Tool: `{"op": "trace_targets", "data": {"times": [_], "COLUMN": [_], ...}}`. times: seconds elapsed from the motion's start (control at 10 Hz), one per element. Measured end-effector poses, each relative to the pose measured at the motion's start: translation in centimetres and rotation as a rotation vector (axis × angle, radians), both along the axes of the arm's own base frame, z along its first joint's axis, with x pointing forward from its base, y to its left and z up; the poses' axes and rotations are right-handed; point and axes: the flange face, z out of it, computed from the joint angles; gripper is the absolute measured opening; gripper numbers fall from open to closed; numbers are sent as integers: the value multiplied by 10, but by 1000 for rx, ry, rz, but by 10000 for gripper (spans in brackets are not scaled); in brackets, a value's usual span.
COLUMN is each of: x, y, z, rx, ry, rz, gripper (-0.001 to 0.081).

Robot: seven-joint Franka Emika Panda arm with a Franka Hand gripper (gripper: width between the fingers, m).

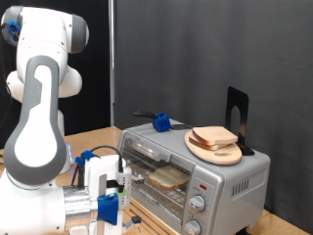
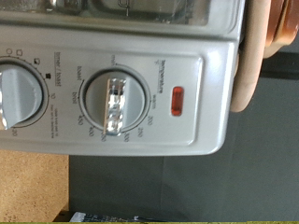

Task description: Make a piece of toast with the oven

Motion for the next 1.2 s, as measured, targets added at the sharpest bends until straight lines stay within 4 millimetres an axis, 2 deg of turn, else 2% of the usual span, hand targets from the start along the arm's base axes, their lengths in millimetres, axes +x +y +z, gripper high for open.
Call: {"op": "trace_targets", "data": {"times": [0.5, 0.8, 1.2], "x": [50, 60, 71], "y": [16, 24, 31], "z": [-39, -65, -87], "rx": [-38, -32, -41], "ry": [-54, -123, -123], "rz": [-34, 9, -2], "gripper": [806, 806, 806]}}
